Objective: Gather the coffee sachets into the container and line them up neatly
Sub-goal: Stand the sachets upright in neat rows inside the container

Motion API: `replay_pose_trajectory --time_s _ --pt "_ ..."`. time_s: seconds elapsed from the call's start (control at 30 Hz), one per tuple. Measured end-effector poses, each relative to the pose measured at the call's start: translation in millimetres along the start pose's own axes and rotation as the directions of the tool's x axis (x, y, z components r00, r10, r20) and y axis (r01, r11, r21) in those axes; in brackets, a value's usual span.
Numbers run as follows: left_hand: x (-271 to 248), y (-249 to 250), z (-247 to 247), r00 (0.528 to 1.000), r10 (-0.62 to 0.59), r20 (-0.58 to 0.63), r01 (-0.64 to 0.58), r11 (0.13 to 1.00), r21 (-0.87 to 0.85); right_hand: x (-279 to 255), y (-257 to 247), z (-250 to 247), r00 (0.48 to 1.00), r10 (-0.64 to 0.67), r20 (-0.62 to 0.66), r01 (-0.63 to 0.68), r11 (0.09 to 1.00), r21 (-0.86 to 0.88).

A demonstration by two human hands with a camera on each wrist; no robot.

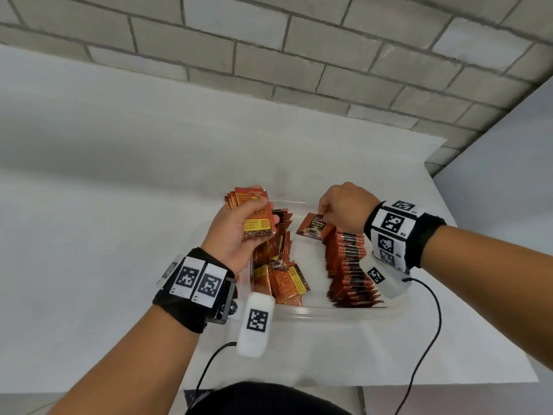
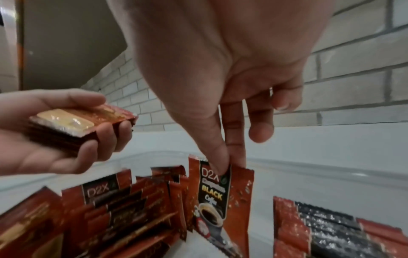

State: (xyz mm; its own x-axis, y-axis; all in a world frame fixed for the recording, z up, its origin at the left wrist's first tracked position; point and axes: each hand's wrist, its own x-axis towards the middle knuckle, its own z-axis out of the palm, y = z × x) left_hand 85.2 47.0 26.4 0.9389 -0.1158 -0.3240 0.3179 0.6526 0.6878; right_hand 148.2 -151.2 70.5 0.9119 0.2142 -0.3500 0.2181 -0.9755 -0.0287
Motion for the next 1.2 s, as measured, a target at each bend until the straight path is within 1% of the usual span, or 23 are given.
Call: replay_pose_trajectory --time_s 0.17,0.37,0.67,1.03,1.2 --pt "1 -2 -5 1.000 -0.026 0.005 0.026 1.000 -0.006 10 -11 10 0.998 -0.002 0.057 0.013 0.980 -0.200" --pt "4 -3 -7 0.999 -0.041 0.022 0.041 0.999 -0.005 16 -16 16 0.996 0.015 0.084 0.015 0.937 -0.350" --pt "6 -3 -9 0.998 -0.047 0.042 0.048 0.998 -0.034 16 -20 19 0.996 -0.016 0.092 0.056 0.894 -0.445" --pt "6 -3 -9 0.998 -0.055 0.033 0.056 0.998 -0.032 6 -31 15 0.999 -0.032 0.026 0.041 0.793 -0.608" --pt "5 -2 -9 0.997 -0.054 0.048 0.055 0.998 -0.033 5 -36 13 0.999 -0.045 -0.003 0.032 0.764 -0.644"
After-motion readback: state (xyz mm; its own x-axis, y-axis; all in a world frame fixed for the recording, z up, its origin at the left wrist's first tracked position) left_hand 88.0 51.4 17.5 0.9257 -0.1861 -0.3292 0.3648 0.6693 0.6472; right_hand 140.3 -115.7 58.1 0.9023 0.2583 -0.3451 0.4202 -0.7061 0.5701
